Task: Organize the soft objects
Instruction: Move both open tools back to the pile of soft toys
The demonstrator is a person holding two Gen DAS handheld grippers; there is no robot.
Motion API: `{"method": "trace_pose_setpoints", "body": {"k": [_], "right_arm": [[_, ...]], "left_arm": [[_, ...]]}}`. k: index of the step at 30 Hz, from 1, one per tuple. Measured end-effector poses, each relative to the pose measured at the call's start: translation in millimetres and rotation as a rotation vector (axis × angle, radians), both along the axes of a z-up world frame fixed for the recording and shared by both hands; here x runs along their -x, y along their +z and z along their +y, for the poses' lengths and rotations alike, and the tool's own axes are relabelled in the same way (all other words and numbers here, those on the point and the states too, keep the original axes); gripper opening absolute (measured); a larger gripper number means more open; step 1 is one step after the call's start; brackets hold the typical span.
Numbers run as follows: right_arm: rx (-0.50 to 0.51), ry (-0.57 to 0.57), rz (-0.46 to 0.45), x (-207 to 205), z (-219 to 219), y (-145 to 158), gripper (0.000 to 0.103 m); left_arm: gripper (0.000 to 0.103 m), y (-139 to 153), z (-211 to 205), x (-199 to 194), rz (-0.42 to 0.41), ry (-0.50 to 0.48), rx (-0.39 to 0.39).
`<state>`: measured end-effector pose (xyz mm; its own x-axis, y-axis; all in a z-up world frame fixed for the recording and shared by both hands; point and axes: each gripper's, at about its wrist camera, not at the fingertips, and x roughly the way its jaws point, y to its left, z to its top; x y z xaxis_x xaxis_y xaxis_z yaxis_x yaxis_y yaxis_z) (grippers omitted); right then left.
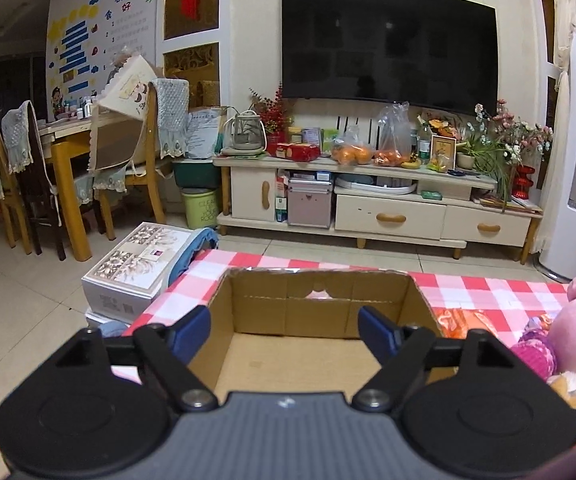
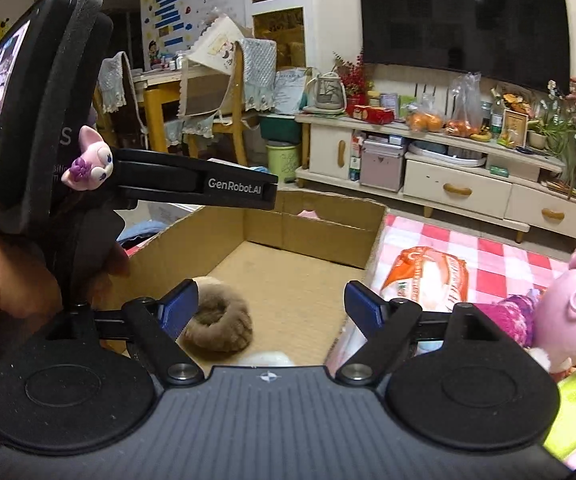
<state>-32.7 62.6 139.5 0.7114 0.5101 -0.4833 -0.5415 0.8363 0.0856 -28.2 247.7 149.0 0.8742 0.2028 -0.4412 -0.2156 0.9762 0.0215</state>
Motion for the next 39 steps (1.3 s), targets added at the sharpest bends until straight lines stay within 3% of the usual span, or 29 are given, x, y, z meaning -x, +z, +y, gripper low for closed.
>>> {"method": "trace_pose_setpoints", "body": {"k": [3,10,20,39], "right_arm": [[-0.013,-0.032,0.002,1,-10,1,0.103],[-0.061,-0.139,0.021,-3,-44,-4,0.103],[-0.091,-0.269,0.05,-6,-82,-16,0.103],[-0.085,-0.38,0.018,0,-96,-30,0.103]], "left_arm": [[0.095,1,-3,-1,0.001,0.002,-0.008],[0.102,2,-18,-5,0.005,-0.027,-0.019],[0.102,-3,-46,-10,0.016,-0.086,-0.035],[0.102,-13,-96,-13,0.031,-0.195,-0.041]]}}
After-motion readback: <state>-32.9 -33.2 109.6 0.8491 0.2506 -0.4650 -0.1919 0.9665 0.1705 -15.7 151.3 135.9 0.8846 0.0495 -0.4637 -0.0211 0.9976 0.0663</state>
